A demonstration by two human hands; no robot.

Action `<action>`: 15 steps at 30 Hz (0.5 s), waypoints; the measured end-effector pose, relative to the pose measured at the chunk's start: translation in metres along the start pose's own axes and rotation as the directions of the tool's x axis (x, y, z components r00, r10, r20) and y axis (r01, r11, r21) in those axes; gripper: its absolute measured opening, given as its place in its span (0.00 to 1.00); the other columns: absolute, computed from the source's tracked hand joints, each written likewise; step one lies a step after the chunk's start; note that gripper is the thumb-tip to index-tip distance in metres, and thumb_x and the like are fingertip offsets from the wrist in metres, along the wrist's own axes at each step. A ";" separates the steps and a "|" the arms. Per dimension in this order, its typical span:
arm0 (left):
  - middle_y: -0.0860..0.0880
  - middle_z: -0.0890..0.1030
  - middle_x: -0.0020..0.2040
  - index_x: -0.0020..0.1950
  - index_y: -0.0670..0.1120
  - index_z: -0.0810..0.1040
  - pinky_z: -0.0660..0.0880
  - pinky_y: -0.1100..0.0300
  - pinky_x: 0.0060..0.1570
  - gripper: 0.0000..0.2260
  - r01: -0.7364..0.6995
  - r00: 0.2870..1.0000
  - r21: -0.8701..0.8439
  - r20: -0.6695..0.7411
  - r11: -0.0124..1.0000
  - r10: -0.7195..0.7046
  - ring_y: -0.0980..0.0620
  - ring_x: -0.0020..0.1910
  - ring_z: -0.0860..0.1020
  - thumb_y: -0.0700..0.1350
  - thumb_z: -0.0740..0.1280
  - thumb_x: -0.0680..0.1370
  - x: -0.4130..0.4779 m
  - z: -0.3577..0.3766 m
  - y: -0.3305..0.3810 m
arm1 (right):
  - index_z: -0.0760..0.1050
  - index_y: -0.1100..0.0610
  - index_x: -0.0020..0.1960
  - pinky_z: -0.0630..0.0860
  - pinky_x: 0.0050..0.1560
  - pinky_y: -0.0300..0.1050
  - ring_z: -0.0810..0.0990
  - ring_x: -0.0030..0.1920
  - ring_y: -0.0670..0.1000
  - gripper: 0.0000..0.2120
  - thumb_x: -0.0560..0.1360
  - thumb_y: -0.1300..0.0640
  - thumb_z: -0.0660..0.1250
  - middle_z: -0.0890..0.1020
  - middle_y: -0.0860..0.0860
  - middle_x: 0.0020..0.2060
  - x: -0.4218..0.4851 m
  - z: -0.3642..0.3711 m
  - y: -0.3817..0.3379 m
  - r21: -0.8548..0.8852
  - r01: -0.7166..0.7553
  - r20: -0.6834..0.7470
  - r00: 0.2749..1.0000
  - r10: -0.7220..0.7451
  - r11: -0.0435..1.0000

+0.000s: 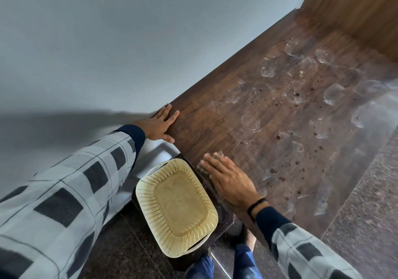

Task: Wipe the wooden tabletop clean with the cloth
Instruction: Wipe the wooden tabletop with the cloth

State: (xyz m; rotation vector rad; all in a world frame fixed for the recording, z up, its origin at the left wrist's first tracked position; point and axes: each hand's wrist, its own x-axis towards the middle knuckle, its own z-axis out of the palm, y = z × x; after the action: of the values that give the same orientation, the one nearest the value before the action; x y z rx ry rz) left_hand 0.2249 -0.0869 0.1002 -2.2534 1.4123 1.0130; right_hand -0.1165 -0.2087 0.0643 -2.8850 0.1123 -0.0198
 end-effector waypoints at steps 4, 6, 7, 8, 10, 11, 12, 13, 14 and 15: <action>0.45 0.23 0.76 0.77 0.54 0.27 0.41 0.41 0.78 0.52 -0.008 1.000 -0.017 0.002 1.000 0.008 0.48 0.75 0.26 0.67 0.66 0.75 0.000 -0.002 0.000 | 0.56 0.48 0.81 0.52 0.80 0.57 0.53 0.81 0.55 0.24 0.85 0.52 0.52 0.59 0.49 0.80 0.027 -0.006 -0.007 0.128 -0.438 -0.062 0.892 0.447 0.890; 0.44 0.24 0.76 0.78 0.53 0.27 0.40 0.42 0.78 0.52 -0.006 1.000 -0.006 0.001 1.000 0.006 0.47 0.76 0.26 0.66 0.66 0.76 -0.003 -0.003 0.001 | 0.56 0.48 0.81 0.53 0.80 0.58 0.53 0.81 0.56 0.24 0.85 0.52 0.51 0.59 0.49 0.80 0.021 0.003 -0.030 0.113 -0.353 -0.052 0.931 0.361 0.929; 0.44 0.24 0.76 0.78 0.53 0.27 0.40 0.43 0.78 0.52 -0.002 1.000 -0.003 0.001 1.000 0.002 0.47 0.76 0.26 0.66 0.66 0.76 -0.004 -0.003 0.002 | 0.57 0.49 0.81 0.56 0.79 0.58 0.55 0.80 0.56 0.24 0.85 0.51 0.52 0.60 0.49 0.80 0.009 0.007 -0.034 0.086 -0.234 -0.043 0.970 0.238 0.968; 0.44 0.24 0.76 0.78 0.53 0.27 0.39 0.43 0.78 0.51 0.001 1.000 -0.002 0.001 1.000 -0.001 0.47 0.76 0.26 0.66 0.66 0.76 -0.005 -0.003 0.002 | 0.58 0.49 0.81 0.58 0.78 0.58 0.57 0.80 0.55 0.24 0.85 0.51 0.52 0.61 0.49 0.79 -0.006 0.009 -0.030 0.059 -0.114 -0.029 0.993 0.116 0.992; 0.43 0.25 0.76 0.78 0.53 0.28 0.39 0.44 0.78 0.51 -0.002 1.000 -0.001 -0.003 1.000 0.002 0.48 0.76 0.26 0.66 0.66 0.76 -0.005 -0.003 0.004 | 0.58 0.48 0.81 0.58 0.79 0.56 0.57 0.80 0.54 0.24 0.85 0.52 0.52 0.61 0.49 0.80 -0.026 0.003 -0.007 0.005 -0.001 -0.014 1.000 0.001 1.000; 0.44 0.25 0.76 0.78 0.53 0.28 0.39 0.44 0.78 0.51 -0.001 1.000 0.002 -0.004 1.000 0.001 0.48 0.76 0.26 0.67 0.66 0.76 -0.005 -0.003 0.004 | 0.57 0.48 0.81 0.57 0.79 0.57 0.56 0.80 0.53 0.24 0.85 0.52 0.52 0.60 0.49 0.80 -0.025 0.001 0.003 -0.007 -0.039 -0.017 0.999 0.039 0.999; 0.44 0.25 0.76 0.78 0.53 0.28 0.39 0.43 0.78 0.51 -0.001 1.000 0.005 0.000 1.000 0.001 0.48 0.76 0.26 0.67 0.65 0.76 -0.004 -0.003 0.005 | 0.56 0.49 0.81 0.56 0.79 0.57 0.55 0.80 0.54 0.24 0.85 0.52 0.52 0.59 0.49 0.80 -0.020 -0.002 0.009 0.012 -0.147 -0.037 0.988 0.148 0.989; 0.44 0.24 0.76 0.78 0.53 0.27 0.39 0.43 0.78 0.51 0.001 1.000 0.005 0.007 1.000 -0.001 0.47 0.76 0.26 0.67 0.65 0.76 -0.004 -0.004 0.005 | 0.56 0.48 0.81 0.53 0.80 0.56 0.54 0.81 0.54 0.24 0.85 0.52 0.52 0.59 0.49 0.80 -0.012 -0.004 0.008 0.063 -0.293 -0.057 0.953 0.297 0.954; 0.44 0.24 0.76 0.78 0.53 0.27 0.39 0.42 0.78 0.51 0.005 1.000 -0.001 0.010 1.000 -0.005 0.47 0.76 0.26 0.66 0.66 0.76 -0.004 -0.006 0.005 | 0.56 0.48 0.81 0.49 0.80 0.54 0.53 0.81 0.54 0.24 0.85 0.52 0.52 0.58 0.49 0.80 -0.003 -0.004 0.002 0.108 -0.410 -0.067 0.906 0.418 0.906; 0.44 0.24 0.76 0.78 0.53 0.27 0.39 0.42 0.78 0.51 0.010 1.000 -0.004 0.012 1.000 -0.009 0.47 0.76 0.26 0.66 0.66 0.76 -0.006 -0.006 0.006 | 0.55 0.48 0.81 0.45 0.80 0.53 0.51 0.81 0.55 0.25 0.85 0.51 0.51 0.57 0.49 0.81 0.003 -0.003 -0.008 0.132 -0.464 -0.068 0.878 0.475 0.876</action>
State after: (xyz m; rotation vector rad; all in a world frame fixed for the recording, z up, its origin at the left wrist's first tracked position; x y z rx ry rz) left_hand 0.2206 -0.0900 0.1094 -2.2509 1.3948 1.0251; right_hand -0.1132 -0.2021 0.0693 -2.6652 0.8024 -0.0748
